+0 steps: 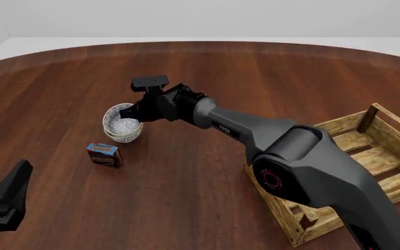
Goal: Stack the right bowl on the left bowl and place them in the tray.
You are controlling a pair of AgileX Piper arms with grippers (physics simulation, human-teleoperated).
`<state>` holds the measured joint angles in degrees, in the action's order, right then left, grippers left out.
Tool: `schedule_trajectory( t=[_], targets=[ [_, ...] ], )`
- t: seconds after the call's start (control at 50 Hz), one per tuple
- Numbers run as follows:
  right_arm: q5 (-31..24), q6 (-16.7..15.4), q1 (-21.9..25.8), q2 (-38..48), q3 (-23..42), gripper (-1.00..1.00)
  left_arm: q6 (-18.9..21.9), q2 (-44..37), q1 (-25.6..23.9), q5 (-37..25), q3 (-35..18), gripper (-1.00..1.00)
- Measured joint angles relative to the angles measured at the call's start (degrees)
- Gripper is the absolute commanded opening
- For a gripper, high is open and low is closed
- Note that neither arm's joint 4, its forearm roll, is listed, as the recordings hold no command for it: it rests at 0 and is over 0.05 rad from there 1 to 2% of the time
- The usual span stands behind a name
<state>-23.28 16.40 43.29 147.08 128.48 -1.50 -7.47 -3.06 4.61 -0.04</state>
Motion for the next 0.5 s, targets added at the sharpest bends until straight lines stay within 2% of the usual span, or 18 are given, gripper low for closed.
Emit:
schedule_trajectory(
  t=[0.3, 0.32, 0.5],
  targets=[
    [-4.6, -0.9, -0.3, 5.1, 9.0, -1.00, -0.4, 0.1, -0.1, 0.0, 0.0, 1.00],
    [-5.0, -0.9, -0.3, 5.4, 9.6, 1.00, -0.4, 0.0, -0.1, 0.1, 0.0, 1.00],
    [-6.8, -1.1, -0.8, 6.9, 13.0, 1.00, -0.5, 0.0, -0.1, 0.1, 0.0, 1.00]
  ],
)
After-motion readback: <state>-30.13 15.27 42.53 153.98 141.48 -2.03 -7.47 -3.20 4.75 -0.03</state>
